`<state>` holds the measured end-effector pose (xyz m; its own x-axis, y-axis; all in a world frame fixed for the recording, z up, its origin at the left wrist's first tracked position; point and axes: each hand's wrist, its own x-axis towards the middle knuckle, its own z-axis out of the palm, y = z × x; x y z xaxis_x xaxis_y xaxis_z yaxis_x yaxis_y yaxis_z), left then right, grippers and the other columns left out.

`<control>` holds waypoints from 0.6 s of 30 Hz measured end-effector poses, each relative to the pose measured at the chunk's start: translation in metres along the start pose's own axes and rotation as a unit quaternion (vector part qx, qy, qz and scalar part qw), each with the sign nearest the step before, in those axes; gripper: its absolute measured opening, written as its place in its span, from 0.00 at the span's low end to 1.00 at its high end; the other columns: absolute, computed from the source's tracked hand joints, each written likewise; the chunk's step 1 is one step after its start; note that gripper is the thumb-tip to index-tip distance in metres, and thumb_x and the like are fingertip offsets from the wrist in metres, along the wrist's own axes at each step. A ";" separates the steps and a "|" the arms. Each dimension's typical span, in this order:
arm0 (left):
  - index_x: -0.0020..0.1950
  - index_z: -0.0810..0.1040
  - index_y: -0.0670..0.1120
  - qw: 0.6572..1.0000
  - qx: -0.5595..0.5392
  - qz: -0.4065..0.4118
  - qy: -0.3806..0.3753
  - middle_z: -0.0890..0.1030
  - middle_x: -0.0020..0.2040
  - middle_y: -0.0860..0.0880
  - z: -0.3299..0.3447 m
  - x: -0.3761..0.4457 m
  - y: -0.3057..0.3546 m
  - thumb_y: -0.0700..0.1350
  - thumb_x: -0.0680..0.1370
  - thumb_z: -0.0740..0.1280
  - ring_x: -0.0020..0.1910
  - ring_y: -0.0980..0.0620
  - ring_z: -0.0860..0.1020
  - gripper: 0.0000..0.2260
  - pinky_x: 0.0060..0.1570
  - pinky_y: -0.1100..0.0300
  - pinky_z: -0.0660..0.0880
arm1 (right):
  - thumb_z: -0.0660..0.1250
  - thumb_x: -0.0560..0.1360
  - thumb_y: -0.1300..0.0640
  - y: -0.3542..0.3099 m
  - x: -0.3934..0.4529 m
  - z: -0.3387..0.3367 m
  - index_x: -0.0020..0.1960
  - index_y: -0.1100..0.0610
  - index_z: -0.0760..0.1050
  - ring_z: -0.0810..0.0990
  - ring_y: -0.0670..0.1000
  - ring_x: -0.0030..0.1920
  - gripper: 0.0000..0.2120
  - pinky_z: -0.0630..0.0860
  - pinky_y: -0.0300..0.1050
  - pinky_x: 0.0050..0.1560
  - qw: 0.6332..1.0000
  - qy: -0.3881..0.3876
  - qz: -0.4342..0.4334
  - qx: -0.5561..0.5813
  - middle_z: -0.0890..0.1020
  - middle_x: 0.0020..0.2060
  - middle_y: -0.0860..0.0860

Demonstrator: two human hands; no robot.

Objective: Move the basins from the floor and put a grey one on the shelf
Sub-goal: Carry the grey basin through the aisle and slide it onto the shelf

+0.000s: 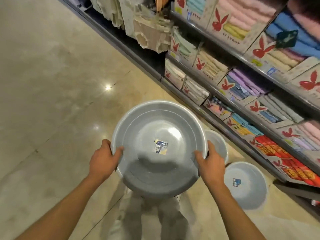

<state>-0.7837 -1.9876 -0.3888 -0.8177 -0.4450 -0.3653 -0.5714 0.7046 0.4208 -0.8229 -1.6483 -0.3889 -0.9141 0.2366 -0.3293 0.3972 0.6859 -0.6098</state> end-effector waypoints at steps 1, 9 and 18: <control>0.45 0.66 0.49 1.000 0.005 0.000 -0.004 0.78 0.30 0.52 0.015 0.013 -0.007 0.61 0.78 0.67 0.28 0.54 0.75 0.18 0.25 0.60 0.63 | 0.67 0.76 0.46 0.009 0.009 0.016 0.66 0.37 0.66 0.83 0.52 0.42 0.20 0.82 0.55 0.45 1.000 0.002 0.008 -0.001 0.82 0.43 0.46; 0.47 0.65 0.48 0.997 0.053 -0.006 -0.054 0.77 0.33 0.50 0.173 0.115 -0.099 0.65 0.79 0.61 0.31 0.45 0.75 0.20 0.28 0.55 0.64 | 0.66 0.79 0.48 0.114 0.081 0.171 0.65 0.50 0.72 0.81 0.57 0.36 0.16 0.72 0.48 0.37 0.999 0.013 0.032 -0.039 0.81 0.36 0.50; 0.46 0.64 0.47 0.987 0.113 -0.007 -0.114 0.74 0.32 0.51 0.319 0.177 -0.196 0.61 0.79 0.65 0.29 0.46 0.74 0.19 0.29 0.55 0.65 | 0.67 0.79 0.47 0.239 0.128 0.324 0.65 0.58 0.71 0.78 0.60 0.36 0.21 0.72 0.50 0.35 0.994 -0.027 0.024 -0.103 0.77 0.34 0.51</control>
<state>-0.7935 -2.0279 -0.8011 -0.7582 -0.3381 -0.5575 -0.5314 0.8159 0.2277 -0.8185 -1.6766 -0.8102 -0.8868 0.2389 -0.3956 0.4096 0.8029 -0.4332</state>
